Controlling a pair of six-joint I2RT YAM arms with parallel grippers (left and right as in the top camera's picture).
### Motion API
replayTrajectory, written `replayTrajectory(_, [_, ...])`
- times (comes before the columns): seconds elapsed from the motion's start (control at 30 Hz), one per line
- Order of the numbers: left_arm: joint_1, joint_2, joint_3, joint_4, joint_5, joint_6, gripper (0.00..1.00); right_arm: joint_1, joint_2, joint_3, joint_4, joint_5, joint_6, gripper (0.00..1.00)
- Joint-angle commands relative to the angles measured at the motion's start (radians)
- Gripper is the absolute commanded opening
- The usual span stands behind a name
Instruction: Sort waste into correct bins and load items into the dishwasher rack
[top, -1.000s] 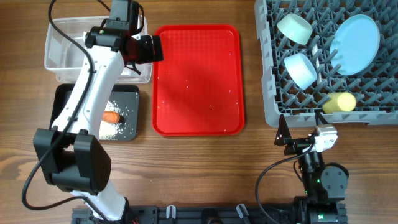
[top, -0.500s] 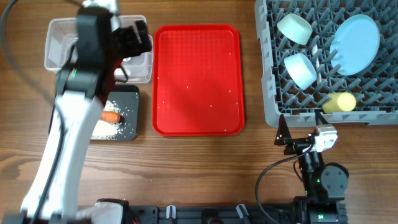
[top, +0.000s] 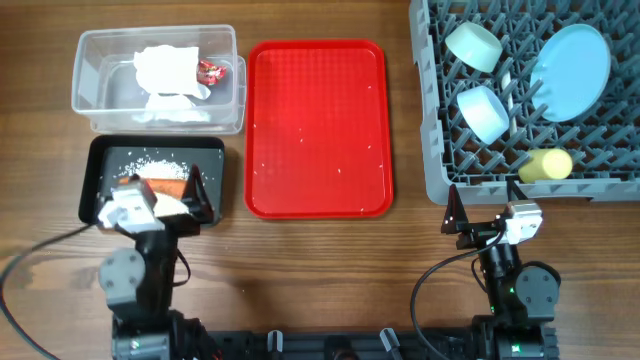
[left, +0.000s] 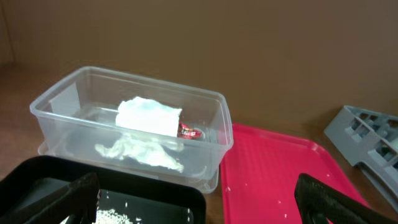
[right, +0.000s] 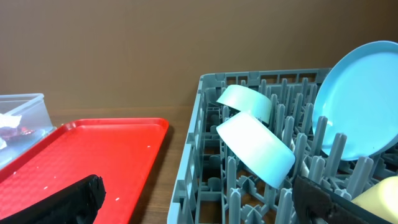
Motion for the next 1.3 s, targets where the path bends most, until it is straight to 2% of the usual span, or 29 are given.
replayTrajectory(0.0, [0.008,-0.14,-0.111,0.016,0.009,0.039,1.0,0.006,-0.005,-0.001,0.004,-0.016,0.011,1.0])
replayTrajectory(0.3, [0.008,-0.303,-0.224,-0.014,-0.015,0.038,1.0,0.006,-0.005,-0.001,0.004,-0.015,0.011,1.0])
replayTrajectory(0.37, [0.007,-0.302,-0.224,-0.053,-0.016,0.035,1.0,0.006,-0.005,-0.001,0.004,-0.016,0.011,1.0])
replayTrajectory(1.27, [0.004,-0.302,-0.224,-0.051,-0.015,0.034,1.0,0.006,-0.005,-0.001,0.004,-0.016,0.011,1.0])
